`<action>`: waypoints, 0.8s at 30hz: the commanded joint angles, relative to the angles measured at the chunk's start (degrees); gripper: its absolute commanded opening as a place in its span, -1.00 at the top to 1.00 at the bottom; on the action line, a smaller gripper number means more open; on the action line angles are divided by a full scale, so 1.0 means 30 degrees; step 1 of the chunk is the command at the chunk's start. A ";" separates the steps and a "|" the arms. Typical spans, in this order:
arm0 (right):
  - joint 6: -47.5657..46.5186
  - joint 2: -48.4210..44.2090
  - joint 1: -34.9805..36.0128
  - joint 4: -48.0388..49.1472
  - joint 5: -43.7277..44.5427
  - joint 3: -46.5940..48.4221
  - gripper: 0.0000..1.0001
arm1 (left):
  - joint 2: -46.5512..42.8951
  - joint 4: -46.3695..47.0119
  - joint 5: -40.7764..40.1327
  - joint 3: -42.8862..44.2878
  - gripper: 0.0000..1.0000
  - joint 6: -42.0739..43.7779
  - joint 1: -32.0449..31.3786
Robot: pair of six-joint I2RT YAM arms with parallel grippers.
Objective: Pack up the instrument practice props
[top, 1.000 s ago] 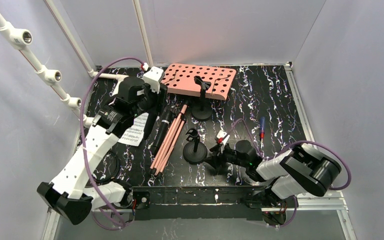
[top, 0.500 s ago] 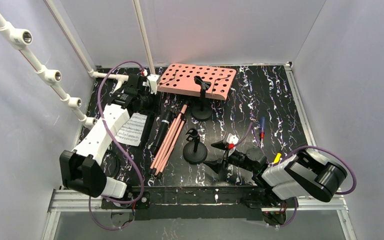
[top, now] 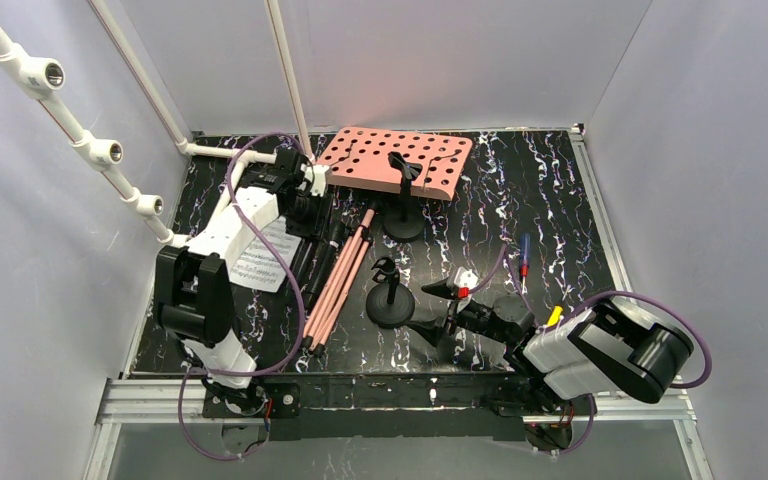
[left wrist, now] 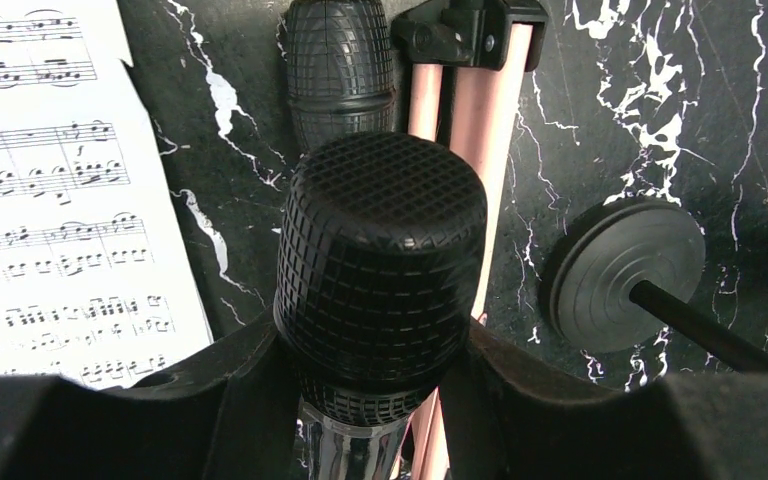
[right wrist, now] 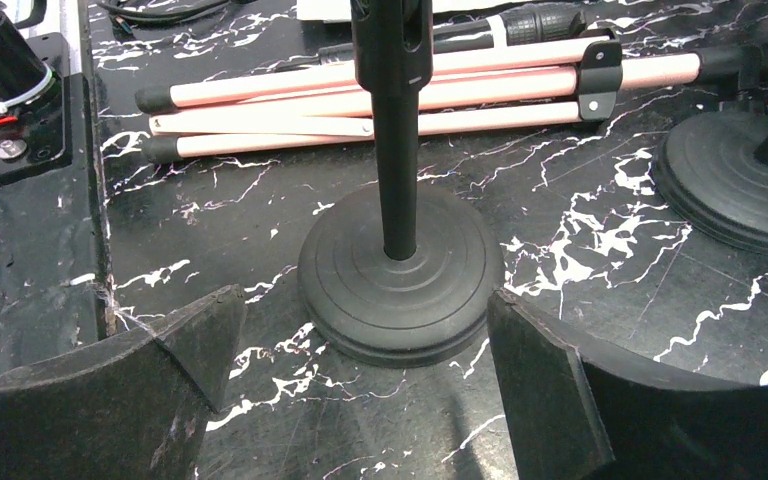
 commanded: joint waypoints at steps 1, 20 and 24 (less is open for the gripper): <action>-0.0381 0.0433 -0.0018 0.0842 -0.0098 -0.0422 -0.97 | 0.0951 -0.0024 0.0711 0.0911 0.73 0.0484 0.0087; -0.0477 0.0709 -0.0022 0.0445 -0.0046 0.0312 -0.97 | 0.4396 0.0812 0.3240 0.0769 0.17 0.0168 0.1584; -0.0498 0.0715 -0.0021 0.0405 -0.0034 0.0283 -0.97 | 0.5040 0.0821 0.4143 0.0836 0.08 0.0003 0.1666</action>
